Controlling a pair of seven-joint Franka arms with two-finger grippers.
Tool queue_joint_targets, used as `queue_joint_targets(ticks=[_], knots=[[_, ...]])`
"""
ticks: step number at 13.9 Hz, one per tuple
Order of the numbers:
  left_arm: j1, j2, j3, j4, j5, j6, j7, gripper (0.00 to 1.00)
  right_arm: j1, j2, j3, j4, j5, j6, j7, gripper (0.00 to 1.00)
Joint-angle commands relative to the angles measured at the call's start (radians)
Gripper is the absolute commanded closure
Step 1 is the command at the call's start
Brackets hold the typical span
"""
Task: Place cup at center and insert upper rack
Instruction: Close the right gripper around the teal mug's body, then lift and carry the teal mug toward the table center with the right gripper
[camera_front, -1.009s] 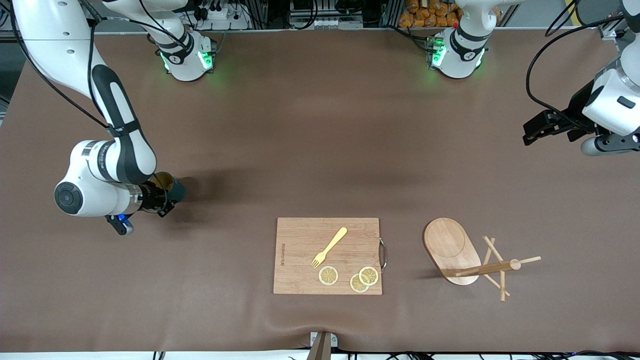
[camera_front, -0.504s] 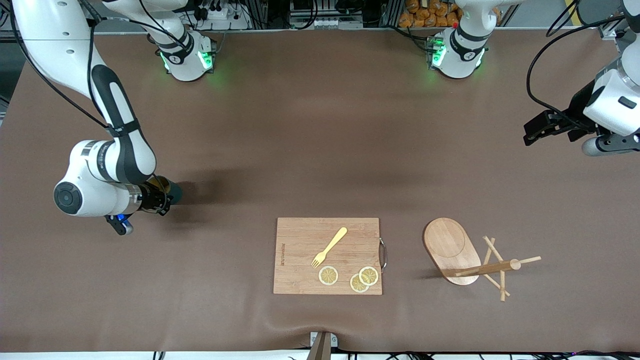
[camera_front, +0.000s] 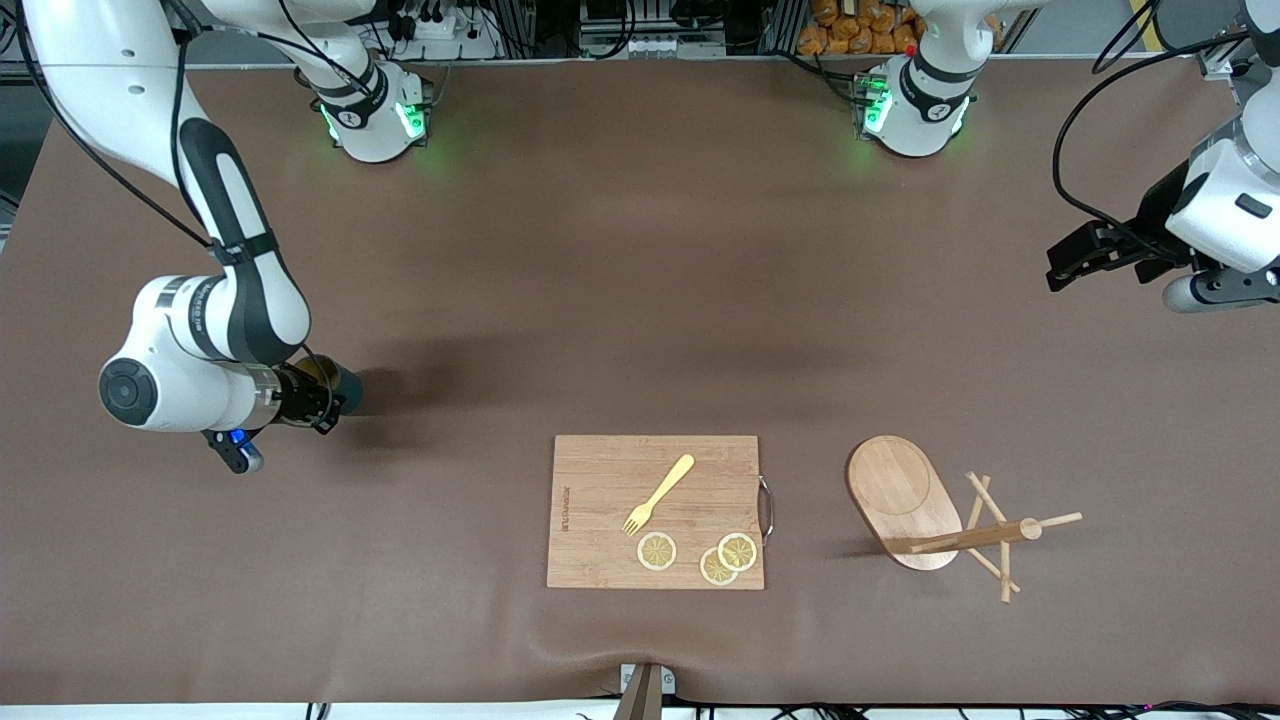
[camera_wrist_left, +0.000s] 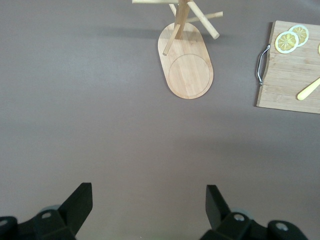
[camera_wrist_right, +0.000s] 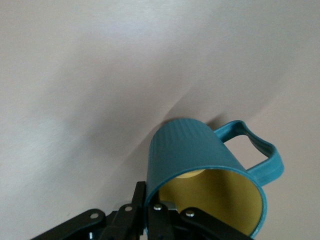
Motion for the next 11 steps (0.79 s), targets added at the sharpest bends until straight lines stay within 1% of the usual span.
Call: queue_joint_targets(ticks=[1,2,5,7,9,11], knots=[[0.008,-0.014,-0.007,-0.010,-0.008,-0.002,-0.009,0.00,0.055,-0.076,0.004,-0.011,0.049,-0.017,0.065,1.00],[0.010,-0.014,-0.007,-0.011,-0.008,-0.002,-0.009,0.00,0.087,-0.093,0.004,-0.011,0.056,-0.017,0.102,1.00],[0.010,-0.014,-0.007,-0.016,-0.008,-0.002,-0.009,0.00,0.222,-0.135,0.009,0.005,0.079,-0.013,0.312,1.00],[0.010,-0.014,-0.007,-0.019,-0.008,-0.002,-0.009,0.00,0.311,-0.154,0.009,0.029,0.124,-0.013,0.444,1.00],[0.011,-0.012,-0.007,-0.018,-0.007,-0.002,-0.009,0.00,0.386,-0.155,0.009,0.064,0.145,-0.008,0.568,1.00],[0.010,-0.011,-0.007,-0.018,-0.007,-0.001,-0.009,0.00,0.455,-0.145,0.010,0.094,0.147,0.015,0.671,1.00]])
